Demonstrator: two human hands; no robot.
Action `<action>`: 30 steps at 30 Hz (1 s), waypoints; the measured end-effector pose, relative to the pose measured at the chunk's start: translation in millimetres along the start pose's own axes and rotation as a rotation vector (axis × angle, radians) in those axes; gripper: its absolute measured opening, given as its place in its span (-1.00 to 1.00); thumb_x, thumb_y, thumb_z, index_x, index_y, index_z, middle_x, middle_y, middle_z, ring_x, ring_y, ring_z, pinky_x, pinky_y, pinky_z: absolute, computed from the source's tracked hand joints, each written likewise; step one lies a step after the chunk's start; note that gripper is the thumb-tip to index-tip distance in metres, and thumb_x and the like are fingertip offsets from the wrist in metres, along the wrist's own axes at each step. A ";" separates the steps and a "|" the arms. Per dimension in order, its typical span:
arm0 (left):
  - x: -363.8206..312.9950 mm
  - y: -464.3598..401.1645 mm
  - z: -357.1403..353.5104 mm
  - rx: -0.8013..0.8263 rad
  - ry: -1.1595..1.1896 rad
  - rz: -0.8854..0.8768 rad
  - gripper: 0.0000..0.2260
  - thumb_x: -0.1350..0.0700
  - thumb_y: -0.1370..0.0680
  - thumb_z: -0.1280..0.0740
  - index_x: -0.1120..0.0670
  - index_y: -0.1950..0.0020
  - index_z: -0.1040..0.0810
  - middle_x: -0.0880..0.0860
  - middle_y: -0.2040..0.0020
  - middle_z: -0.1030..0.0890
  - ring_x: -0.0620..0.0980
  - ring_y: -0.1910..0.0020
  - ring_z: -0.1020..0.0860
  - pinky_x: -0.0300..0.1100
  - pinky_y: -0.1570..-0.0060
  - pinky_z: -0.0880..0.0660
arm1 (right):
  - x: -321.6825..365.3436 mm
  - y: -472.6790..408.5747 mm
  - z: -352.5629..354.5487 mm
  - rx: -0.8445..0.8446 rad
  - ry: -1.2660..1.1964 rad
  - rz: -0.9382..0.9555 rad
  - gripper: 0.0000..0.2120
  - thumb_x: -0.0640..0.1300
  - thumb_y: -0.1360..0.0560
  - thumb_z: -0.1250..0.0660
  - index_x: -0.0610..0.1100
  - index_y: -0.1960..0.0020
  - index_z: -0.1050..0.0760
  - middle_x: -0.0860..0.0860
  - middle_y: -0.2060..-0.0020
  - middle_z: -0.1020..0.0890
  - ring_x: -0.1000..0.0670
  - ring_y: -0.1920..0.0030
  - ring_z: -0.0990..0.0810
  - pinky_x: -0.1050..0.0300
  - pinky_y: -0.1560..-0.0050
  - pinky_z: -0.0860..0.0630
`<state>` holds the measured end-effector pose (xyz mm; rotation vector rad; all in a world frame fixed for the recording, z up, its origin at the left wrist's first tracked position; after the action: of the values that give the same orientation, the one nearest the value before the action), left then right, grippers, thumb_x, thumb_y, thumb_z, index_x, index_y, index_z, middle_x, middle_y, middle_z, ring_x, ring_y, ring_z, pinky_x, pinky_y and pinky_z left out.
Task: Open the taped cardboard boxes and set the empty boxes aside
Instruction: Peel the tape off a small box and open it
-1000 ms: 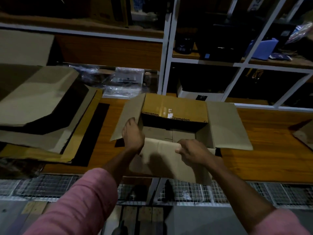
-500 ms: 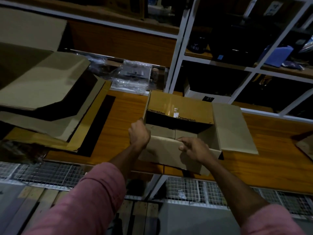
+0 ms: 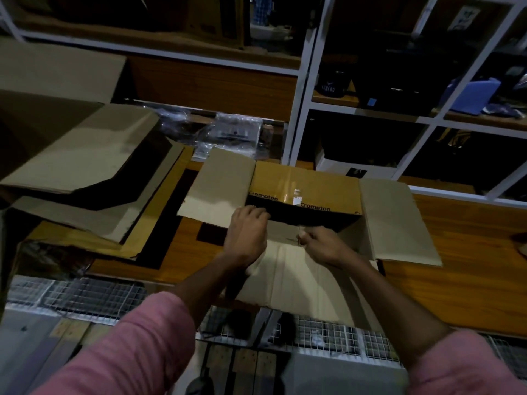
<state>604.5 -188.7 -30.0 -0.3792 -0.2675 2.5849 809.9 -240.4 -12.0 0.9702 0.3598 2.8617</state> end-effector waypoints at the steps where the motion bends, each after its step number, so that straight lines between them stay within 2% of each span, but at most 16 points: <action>1: -3.2 -0.9 0.2 0.012 -0.018 -0.006 -0.69 0.12 -0.60 -0.28 0.04 -0.34 -0.56 0.05 -0.37 -0.57 0.07 -0.41 -0.40 0.02 -0.46 -0.26 | 1.8 -4.8 -0.6 0.038 0.059 -0.007 -0.72 -0.02 -0.70 -0.15 -0.08 0.09 -0.53 -0.01 0.09 -0.60 -0.07 -0.01 -0.58 0.07 0.07 -0.44; 2: -5.3 -2.3 0.7 0.024 -0.051 -0.011 -0.72 0.08 -0.60 -0.26 0.03 -0.29 -0.57 0.04 -0.30 -0.61 0.07 -0.35 -0.44 0.02 -0.42 -0.29 | 3.0 -11.8 -2.5 0.079 0.110 -0.018 -0.74 -0.05 -0.70 -0.17 -0.13 0.02 -0.56 -0.04 0.03 -0.60 -0.09 -0.07 -0.57 0.09 0.05 -0.41; 4: -6.1 -9.7 2.6 0.069 -0.120 -0.005 -0.79 0.02 -0.60 -0.22 0.02 -0.16 -0.58 0.03 -0.15 -0.64 0.07 -0.21 -0.48 0.04 -0.35 -0.31 | 1.2 -27.9 -6.6 0.173 0.169 -0.075 -0.64 -0.02 -0.68 -0.20 -0.23 -0.35 -0.49 -0.16 -0.32 -0.52 -0.15 -0.34 -0.48 0.07 -0.21 -0.43; 6: -1.6 -24.5 5.5 0.174 -0.174 0.001 -0.83 -0.01 -0.59 -0.23 0.01 -0.07 -0.56 0.05 -0.09 -0.64 0.09 -0.17 -0.48 0.08 -0.34 -0.28 | -0.2 -44.2 -10.2 0.226 0.171 -0.100 -0.33 0.05 -0.66 -0.23 -0.13 -0.65 -0.04 -0.12 -0.63 -0.06 -0.18 -0.59 -0.16 0.00 -0.49 -0.22; 7: 2.0 -34.8 5.1 0.229 -0.204 -0.018 -0.82 -0.01 -0.58 -0.25 0.02 -0.08 -0.56 0.06 -0.12 -0.64 0.12 -0.21 -0.47 0.11 -0.37 -0.25 | 0.3 -52.3 -11.3 0.189 0.159 -0.068 -0.22 0.07 -0.65 -0.24 -0.04 -0.67 0.17 -0.06 -0.65 0.15 -0.19 -0.62 -0.02 -0.05 -0.54 -0.13; 9: 10.5 -54.7 -0.6 0.299 -0.242 -0.085 -0.70 0.00 -0.58 -0.27 0.06 -0.28 -0.54 0.13 -0.35 -0.53 0.20 -0.42 -0.34 0.20 -0.44 -0.18 | 3.6 -65.0 -9.6 -0.013 0.136 0.042 -0.12 0.03 -0.64 -0.28 0.11 -0.63 0.35 0.04 -0.62 0.30 -0.20 -0.62 0.08 -0.16 -0.56 -0.09; 10: 13.7 -64.8 -4.9 0.309 -0.224 -0.101 -0.59 0.02 -0.58 -0.27 0.08 -0.42 -0.45 0.17 -0.50 -0.39 0.25 -0.53 -0.20 0.26 -0.48 -0.14 | 3.7 -71.3 -6.0 -0.119 0.143 0.086 -0.11 0.01 -0.64 -0.29 0.14 -0.62 0.36 0.05 -0.62 0.30 -0.18 -0.63 0.09 -0.19 -0.57 -0.09; 12: 18.1 -87.6 -10.9 0.307 -0.146 -0.102 -0.37 0.07 -0.60 -0.26 0.07 -0.64 -0.11 0.16 -0.68 0.03 0.28 -0.64 0.12 0.41 -0.49 -0.01 | -0.2 -85.9 5.9 -0.247 0.204 0.150 -0.13 0.01 -0.64 -0.27 0.13 -0.62 0.34 0.04 -0.63 0.28 -0.17 -0.63 0.10 -0.22 -0.58 -0.08; 14: 21.8 -114.9 -13.2 0.347 -0.137 -0.078 -0.19 0.11 -0.60 -0.27 0.03 -0.67 0.22 0.15 -0.63 0.38 0.29 -0.60 0.36 0.52 -0.44 0.10 | -5.1 -106.3 23.3 -0.285 0.279 0.200 -0.15 0.06 -0.63 -0.25 0.11 -0.63 0.32 0.04 -0.63 0.28 -0.19 -0.64 0.12 -0.24 -0.56 -0.05; 16: 30.4 -140.3 -14.3 0.348 -0.175 -0.063 -0.08 0.13 -0.58 -0.30 0.03 -0.63 0.38 0.14 -0.57 0.51 0.30 -0.57 0.42 0.56 -0.41 0.10 | -6.9 -130.0 35.0 -0.300 0.314 0.201 -0.18 0.09 -0.63 -0.21 0.07 -0.64 0.29 0.02 -0.64 0.28 -0.19 -0.64 0.19 -0.26 -0.58 0.02; 18: 40.5 -159.6 -20.1 0.307 -0.192 -0.048 -0.10 0.13 -0.59 -0.28 0.03 -0.64 0.38 0.12 -0.58 0.50 0.28 -0.59 0.39 0.55 -0.42 0.08 | -6.3 -153.9 38.9 -0.307 0.355 0.149 -0.22 0.09 -0.64 -0.18 0.00 -0.65 0.25 -0.04 -0.64 0.23 -0.19 -0.63 0.23 -0.27 -0.59 0.08; 21: 53.0 -178.3 -39.7 0.252 -0.219 -0.056 -0.30 0.06 -0.65 -0.07 0.03 -0.66 0.31 0.11 -0.62 0.43 0.28 -0.62 0.28 0.57 -0.37 0.02 | -9.5 -184.5 43.6 -0.291 0.437 0.050 -0.21 0.09 -0.64 -0.22 0.03 -0.65 0.21 -0.01 -0.65 0.21 -0.24 -0.62 0.22 -0.35 -0.57 0.01; 24: 60.1 -184.8 -56.8 0.180 -0.195 -0.072 -0.34 -0.02 -0.64 -0.04 0.05 -0.68 0.16 0.13 -0.68 0.21 0.30 -0.64 0.12 0.59 -0.32 -0.05 | -15.5 -207.2 44.8 -0.261 0.479 -0.051 -0.24 0.07 -0.63 -0.25 0.01 -0.66 0.12 -0.02 -0.65 0.13 -0.26 -0.62 0.19 -0.34 -0.55 -0.03; 26: 59.6 -182.7 -60.0 0.150 -0.178 -0.074 -0.31 -0.07 -0.62 -0.11 0.05 -0.69 0.07 0.13 -0.69 0.07 0.31 -0.64 0.07 0.57 -0.30 -0.08 | -16.3 -212.6 42.9 -0.309 0.484 -0.060 -0.30 0.01 -0.60 -0.30 -0.02 -0.63 -0.05 -0.07 -0.61 -0.08 -0.31 -0.58 0.02 -0.37 -0.49 -0.20; 28: 58.0 -185.0 -62.4 0.160 -0.177 -0.077 -0.27 -0.10 -0.59 -0.16 0.05 -0.68 0.07 0.14 -0.69 0.04 0.31 -0.64 0.09 0.55 -0.30 -0.07 | -17.6 -221.0 42.1 -0.381 0.542 -0.054 -0.34 -0.04 -0.51 -0.40 -0.05 -0.54 -0.24 -0.14 -0.49 -0.30 -0.33 -0.46 -0.21 -0.30 -0.34 -0.39; 30: 59.2 -190.0 -62.9 0.160 -0.163 -0.072 -0.27 -0.09 -0.58 -0.17 0.05 -0.68 0.05 0.14 -0.69 0.04 0.31 -0.64 0.08 0.54 -0.30 -0.06 | -14.3 -231.3 43.0 -0.422 0.559 -0.079 -0.35 -0.15 -0.40 -0.49 -0.06 -0.44 -0.38 -0.14 -0.36 -0.43 -0.33 -0.33 -0.34 -0.20 -0.14 -0.48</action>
<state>662.1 10.7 -52.9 -0.1004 -0.1273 2.5470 851.5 -10.9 -45.8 0.0790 -0.1678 2.9032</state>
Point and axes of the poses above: each hand's wrist, its own y-axis away from the middle knuckle, its own z-axis out of the back of the hand, x = y × z, the point moved 1 cm from there along -y, towards the middle knuckle
